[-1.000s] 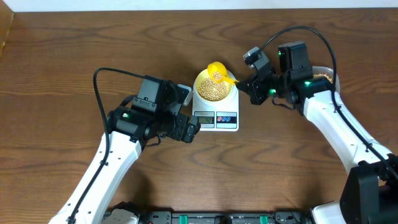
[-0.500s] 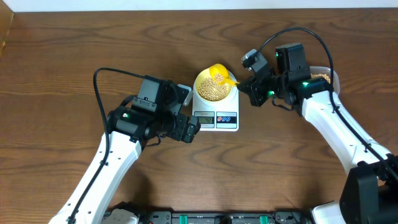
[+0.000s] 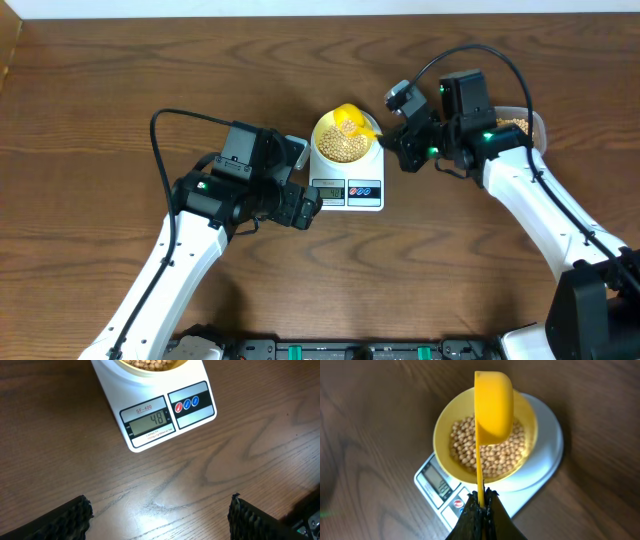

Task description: Scoop item into bowl and weigh 50g on scale

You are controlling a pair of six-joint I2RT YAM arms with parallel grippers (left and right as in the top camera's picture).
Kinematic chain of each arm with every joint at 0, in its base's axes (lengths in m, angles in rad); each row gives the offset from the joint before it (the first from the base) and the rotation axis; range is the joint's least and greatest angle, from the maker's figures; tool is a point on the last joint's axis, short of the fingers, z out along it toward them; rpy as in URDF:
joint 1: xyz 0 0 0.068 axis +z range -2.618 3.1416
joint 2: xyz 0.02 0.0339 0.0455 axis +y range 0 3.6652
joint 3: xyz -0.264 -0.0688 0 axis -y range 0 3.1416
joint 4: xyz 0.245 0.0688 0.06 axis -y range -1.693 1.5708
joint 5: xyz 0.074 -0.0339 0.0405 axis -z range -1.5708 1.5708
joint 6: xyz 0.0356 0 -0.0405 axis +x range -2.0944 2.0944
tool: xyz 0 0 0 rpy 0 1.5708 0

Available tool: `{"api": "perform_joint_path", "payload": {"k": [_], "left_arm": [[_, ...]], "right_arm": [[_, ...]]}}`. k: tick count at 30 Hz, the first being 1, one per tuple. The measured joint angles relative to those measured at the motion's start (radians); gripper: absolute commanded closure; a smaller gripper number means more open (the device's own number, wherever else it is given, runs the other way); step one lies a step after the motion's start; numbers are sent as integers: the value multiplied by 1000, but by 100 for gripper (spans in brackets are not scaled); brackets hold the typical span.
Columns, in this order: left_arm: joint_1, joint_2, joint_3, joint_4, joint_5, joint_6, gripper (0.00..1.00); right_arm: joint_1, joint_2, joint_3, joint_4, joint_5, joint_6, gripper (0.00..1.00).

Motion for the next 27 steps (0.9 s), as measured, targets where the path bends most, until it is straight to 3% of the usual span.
{"api": "perform_joint_path", "payload": {"k": [27], "left_arm": [[0, 0, 0, 0, 0, 0, 11]], "right_arm": [[60, 0, 0, -13, 103, -47, 99]]}}
